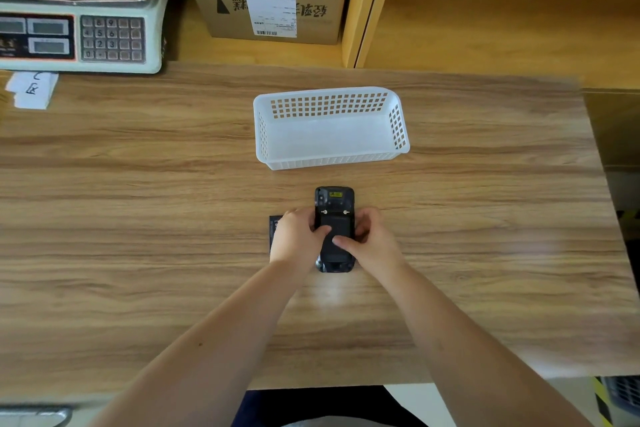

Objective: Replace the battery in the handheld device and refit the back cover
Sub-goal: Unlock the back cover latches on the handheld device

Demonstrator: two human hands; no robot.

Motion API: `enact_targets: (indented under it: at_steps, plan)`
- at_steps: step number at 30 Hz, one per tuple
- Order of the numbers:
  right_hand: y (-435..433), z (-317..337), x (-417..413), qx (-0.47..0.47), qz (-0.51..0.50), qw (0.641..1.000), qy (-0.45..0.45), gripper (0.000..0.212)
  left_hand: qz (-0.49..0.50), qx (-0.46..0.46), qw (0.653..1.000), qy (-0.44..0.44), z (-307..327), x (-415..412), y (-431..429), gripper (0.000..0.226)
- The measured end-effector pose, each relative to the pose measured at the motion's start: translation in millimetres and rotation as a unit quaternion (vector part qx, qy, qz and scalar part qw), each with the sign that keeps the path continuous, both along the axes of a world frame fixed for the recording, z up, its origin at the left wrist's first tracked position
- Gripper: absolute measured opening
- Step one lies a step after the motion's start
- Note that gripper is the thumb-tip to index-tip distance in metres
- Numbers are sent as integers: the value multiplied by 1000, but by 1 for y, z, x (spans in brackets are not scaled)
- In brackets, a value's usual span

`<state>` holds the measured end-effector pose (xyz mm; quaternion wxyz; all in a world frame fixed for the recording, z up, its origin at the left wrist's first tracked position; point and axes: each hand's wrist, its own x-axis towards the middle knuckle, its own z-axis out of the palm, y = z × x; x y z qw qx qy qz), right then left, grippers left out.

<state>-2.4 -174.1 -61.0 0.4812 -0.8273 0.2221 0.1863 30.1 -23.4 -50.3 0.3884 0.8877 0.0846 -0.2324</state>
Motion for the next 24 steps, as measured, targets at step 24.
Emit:
enact_targets:
  at_steps: [24]
  plan:
    - [-24, 8, 56, -74, 194, 978, -27, 42, -107, 7, 994, -8, 11, 45, 15, 14]
